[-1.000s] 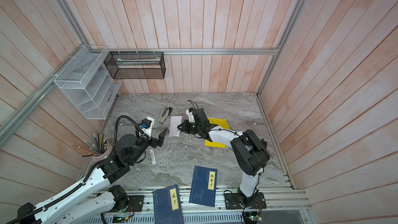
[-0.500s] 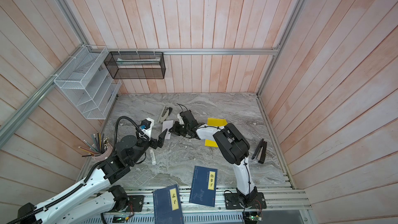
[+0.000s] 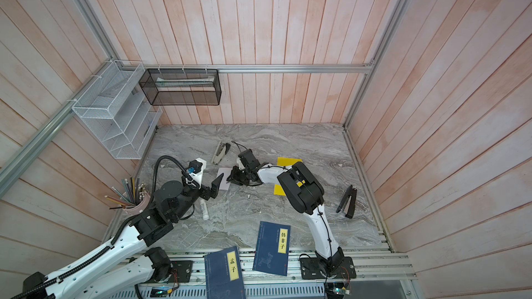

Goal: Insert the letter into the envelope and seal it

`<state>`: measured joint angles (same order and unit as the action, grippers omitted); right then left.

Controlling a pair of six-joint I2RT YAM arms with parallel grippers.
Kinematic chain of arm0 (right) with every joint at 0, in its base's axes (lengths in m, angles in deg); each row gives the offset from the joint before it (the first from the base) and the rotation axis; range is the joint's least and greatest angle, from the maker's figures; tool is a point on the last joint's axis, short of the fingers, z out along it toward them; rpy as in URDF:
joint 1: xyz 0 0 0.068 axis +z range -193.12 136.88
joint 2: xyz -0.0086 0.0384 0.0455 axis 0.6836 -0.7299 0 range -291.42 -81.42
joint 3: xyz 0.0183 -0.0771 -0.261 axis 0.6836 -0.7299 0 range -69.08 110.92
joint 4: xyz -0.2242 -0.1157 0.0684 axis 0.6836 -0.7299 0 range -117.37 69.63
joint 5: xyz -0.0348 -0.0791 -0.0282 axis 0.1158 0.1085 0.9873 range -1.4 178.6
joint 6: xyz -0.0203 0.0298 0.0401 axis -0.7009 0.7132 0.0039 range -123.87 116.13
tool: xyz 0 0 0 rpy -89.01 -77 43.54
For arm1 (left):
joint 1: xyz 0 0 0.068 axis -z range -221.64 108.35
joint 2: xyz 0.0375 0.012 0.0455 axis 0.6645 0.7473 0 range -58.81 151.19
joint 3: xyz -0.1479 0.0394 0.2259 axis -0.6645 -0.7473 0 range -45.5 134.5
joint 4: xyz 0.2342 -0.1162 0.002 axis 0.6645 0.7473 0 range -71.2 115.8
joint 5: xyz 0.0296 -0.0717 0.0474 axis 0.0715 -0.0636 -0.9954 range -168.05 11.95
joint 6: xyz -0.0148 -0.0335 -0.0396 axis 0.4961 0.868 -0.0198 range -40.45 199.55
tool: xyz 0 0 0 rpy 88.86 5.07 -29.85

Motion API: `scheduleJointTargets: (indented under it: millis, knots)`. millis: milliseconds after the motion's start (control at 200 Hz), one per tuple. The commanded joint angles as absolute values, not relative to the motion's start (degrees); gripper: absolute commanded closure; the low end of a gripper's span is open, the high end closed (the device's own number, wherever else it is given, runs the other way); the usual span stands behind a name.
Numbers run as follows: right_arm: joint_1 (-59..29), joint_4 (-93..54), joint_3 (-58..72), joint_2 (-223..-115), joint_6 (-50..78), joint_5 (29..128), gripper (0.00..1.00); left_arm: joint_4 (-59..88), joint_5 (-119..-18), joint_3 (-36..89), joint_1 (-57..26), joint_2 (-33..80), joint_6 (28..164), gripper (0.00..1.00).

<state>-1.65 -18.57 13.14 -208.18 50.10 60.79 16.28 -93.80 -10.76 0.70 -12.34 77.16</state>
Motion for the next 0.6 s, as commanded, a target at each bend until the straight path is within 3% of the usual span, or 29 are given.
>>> scheduleJointTargets:
  millis: [0, 385, 595]
  knots:
    - [-1.81, -23.78, 14.49, -208.99, 47.32, 63.50, 0.72, 15.79, -94.57, -10.26, 0.84, -13.73, 76.31, 0.08]
    - [-1.99, -32.45, 17.64, -206.85, 42.09, 69.86, 0.50, 16.26, -93.81, -9.67, 0.85, -13.12, 76.39, 0.09]
    - [-2.59, -35.98, 18.03, -204.87, 40.53, 71.46, 0.46, 16.74, -93.61, -9.30, 0.89, -12.74, 76.50, 0.09]
